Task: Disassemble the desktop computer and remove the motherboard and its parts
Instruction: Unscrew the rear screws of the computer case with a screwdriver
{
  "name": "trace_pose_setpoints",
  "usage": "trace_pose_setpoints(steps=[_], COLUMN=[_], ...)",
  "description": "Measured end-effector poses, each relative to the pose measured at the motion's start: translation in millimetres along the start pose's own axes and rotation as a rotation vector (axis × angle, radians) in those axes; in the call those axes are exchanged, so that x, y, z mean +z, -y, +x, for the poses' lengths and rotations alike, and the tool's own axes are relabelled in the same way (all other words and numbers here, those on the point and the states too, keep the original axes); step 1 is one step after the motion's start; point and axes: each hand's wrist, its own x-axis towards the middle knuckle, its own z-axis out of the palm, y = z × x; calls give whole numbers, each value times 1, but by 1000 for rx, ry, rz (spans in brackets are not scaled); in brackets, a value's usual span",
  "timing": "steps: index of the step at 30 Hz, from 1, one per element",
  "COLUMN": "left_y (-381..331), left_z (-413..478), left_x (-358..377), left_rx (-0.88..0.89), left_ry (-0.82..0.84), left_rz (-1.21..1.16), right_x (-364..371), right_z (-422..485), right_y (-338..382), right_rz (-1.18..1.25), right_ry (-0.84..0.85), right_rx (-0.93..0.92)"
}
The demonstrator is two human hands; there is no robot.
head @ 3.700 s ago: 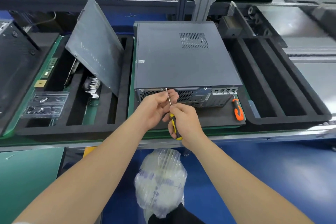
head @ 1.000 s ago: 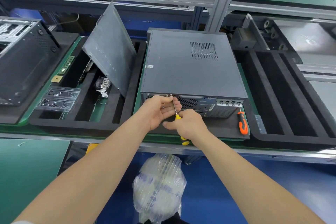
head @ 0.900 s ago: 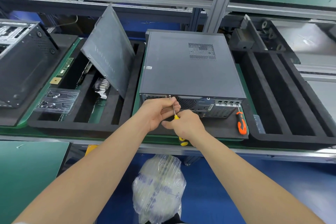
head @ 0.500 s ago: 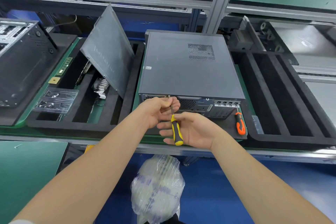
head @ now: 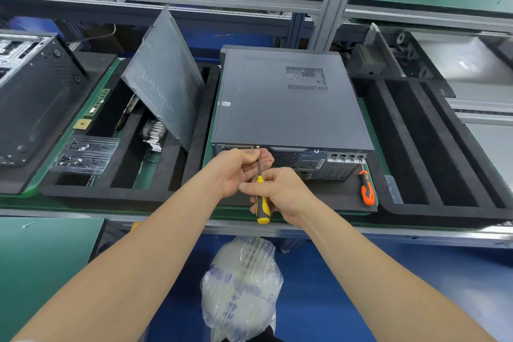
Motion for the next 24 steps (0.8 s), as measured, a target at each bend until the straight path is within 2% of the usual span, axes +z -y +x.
trace_pose_setpoints(steps=[10,15,18,24], left_y=[3,5,4,3], left_z=[0,2,4,5], left_x=[-3,0,3,2], left_rx=[75,128,115,41], left_ry=[-27,-89,-117,-50], left_rz=[71,111,91,62], right_x=[10,16,12,-17], right_z=[9,12,5,-11], right_y=[-2,-2,0,8], right_rz=[-72,-32,19,337], right_ry=[-191,-169,-58,392], right_rx=[201,207,200,251])
